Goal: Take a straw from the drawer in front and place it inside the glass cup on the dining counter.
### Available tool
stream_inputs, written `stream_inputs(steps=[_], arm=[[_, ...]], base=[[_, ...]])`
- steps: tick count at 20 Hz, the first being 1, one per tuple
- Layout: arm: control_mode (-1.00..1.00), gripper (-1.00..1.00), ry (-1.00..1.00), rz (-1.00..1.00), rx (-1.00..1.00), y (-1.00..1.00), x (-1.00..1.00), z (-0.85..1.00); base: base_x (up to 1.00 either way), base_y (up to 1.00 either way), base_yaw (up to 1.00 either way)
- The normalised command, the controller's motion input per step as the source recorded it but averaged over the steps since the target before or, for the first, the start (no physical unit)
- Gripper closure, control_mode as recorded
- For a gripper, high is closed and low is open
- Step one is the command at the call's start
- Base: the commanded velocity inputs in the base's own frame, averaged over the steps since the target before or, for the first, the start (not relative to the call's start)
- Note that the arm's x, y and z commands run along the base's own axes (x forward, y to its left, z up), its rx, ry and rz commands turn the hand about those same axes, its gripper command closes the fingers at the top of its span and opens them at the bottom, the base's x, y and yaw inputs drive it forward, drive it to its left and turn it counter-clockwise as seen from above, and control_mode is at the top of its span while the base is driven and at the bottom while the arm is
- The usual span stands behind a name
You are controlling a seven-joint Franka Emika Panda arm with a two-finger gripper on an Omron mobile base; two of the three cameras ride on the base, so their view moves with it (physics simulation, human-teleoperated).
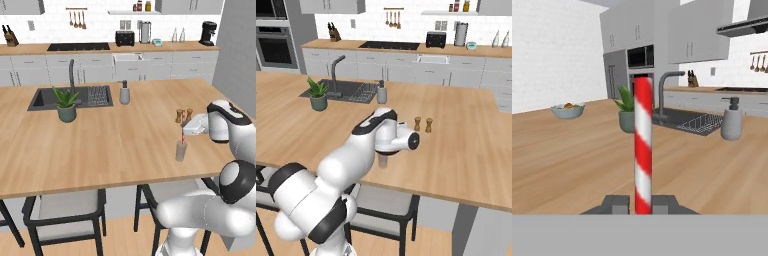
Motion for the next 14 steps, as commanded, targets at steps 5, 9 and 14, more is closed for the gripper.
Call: stream_inputs(steps=[5,9,14], arm=[[-1.00,1.00,0.00,0.00,0.00,0.00,0.21,-0.07],[-1.00,1.00,0.00,0.00,0.00,-0.05,0.04,-0.11],[-1.00,1.00,0.00,0.00,0.00,-0.14,0.00,-0.07]], base=[[0.00,0.00,0.00],[0.00,0.00,0.00],[0.00,0.00,0.00]])
